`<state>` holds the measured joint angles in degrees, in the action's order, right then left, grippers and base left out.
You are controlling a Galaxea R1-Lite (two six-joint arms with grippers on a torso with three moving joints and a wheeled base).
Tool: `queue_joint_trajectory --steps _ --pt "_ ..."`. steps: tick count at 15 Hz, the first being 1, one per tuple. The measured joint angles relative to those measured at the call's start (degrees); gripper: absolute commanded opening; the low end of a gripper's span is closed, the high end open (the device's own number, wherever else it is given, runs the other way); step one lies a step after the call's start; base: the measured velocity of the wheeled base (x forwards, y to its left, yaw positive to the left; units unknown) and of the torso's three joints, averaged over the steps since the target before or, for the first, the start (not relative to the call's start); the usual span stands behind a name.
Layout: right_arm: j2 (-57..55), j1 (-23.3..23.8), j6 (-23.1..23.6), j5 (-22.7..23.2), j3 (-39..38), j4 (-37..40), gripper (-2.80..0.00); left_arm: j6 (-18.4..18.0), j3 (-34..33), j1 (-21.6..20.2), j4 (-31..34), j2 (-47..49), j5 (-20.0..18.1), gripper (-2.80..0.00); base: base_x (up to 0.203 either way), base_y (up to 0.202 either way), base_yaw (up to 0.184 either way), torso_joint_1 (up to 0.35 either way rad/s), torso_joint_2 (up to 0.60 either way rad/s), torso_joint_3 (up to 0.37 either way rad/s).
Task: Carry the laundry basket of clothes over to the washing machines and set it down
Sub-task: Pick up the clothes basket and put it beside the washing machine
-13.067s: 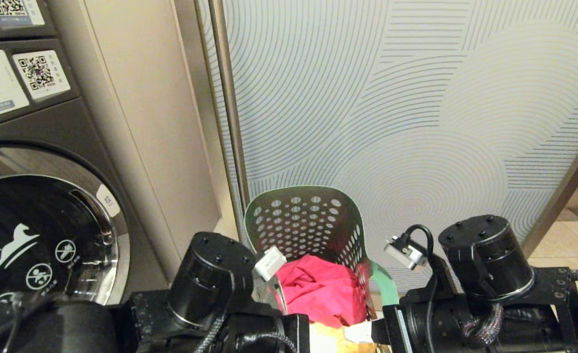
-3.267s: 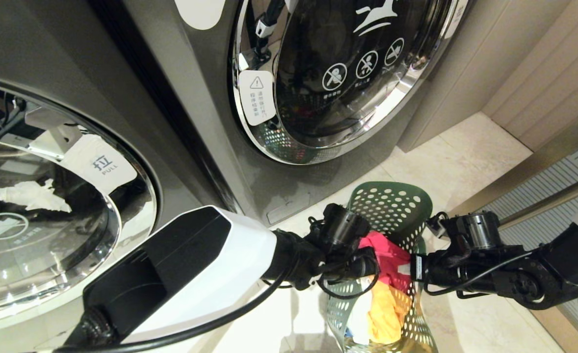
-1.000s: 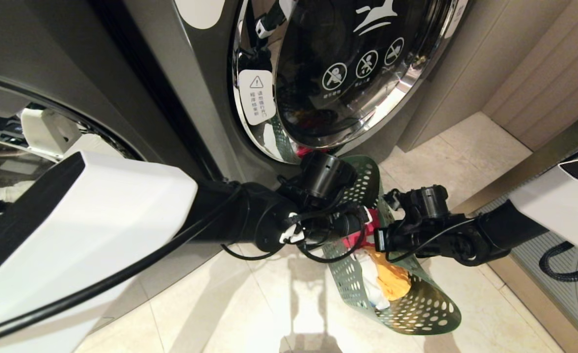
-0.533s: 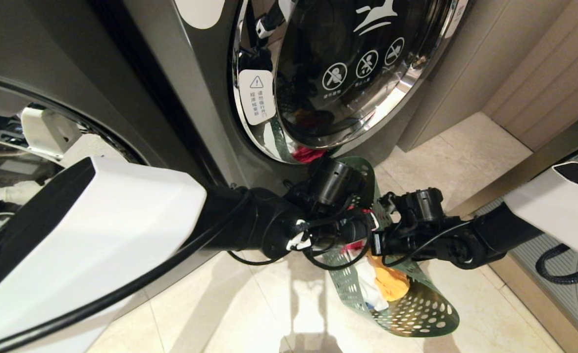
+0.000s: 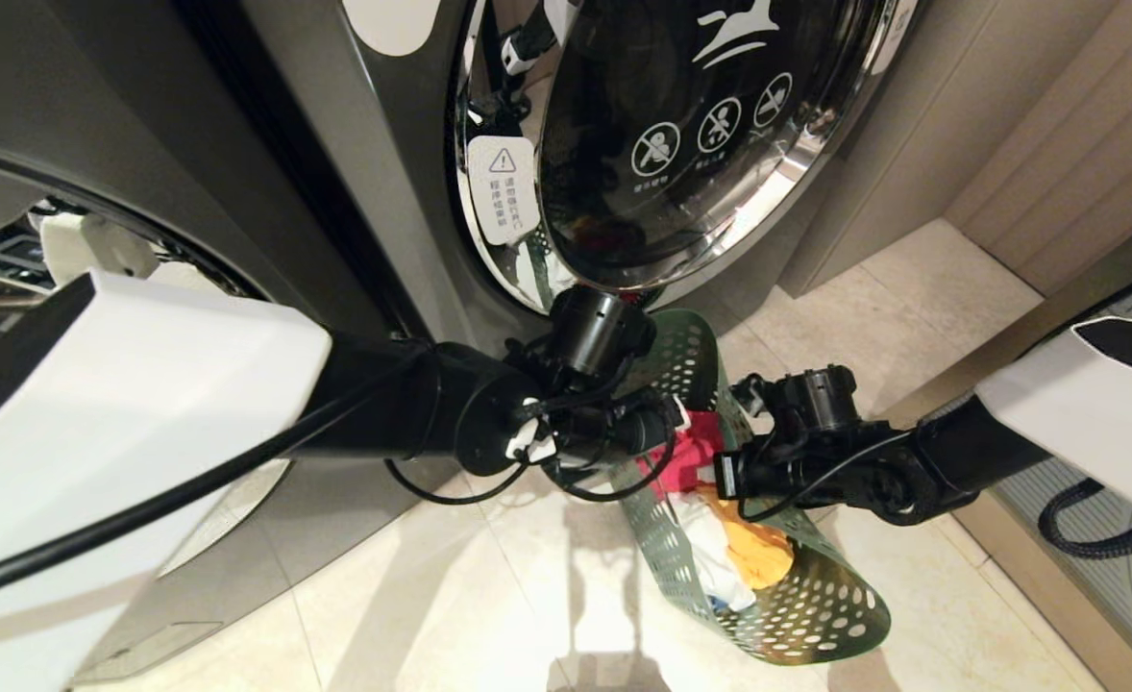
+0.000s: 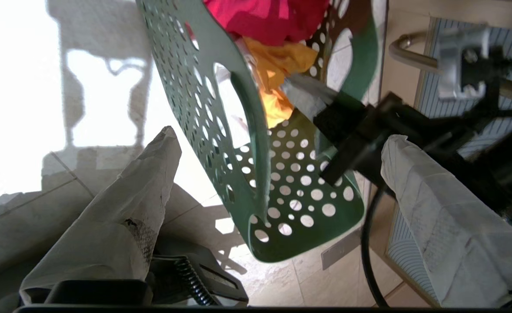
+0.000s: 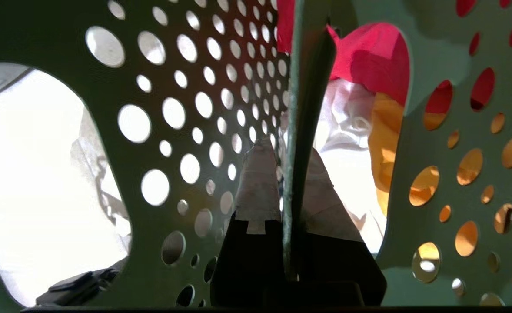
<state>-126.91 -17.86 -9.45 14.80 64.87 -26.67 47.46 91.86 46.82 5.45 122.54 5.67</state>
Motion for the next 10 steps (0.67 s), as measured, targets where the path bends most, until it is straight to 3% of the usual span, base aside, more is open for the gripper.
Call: queue_joint_trajectory --steps 10 --pt "-0.8 0.3 -0.2 -0.7 -0.2 0.0 -2.80 0.2 -2.2 -0.4 0.0 -3.7 -0.1 0.00 0.000 0.000 0.000 0.000 0.00 0.000"
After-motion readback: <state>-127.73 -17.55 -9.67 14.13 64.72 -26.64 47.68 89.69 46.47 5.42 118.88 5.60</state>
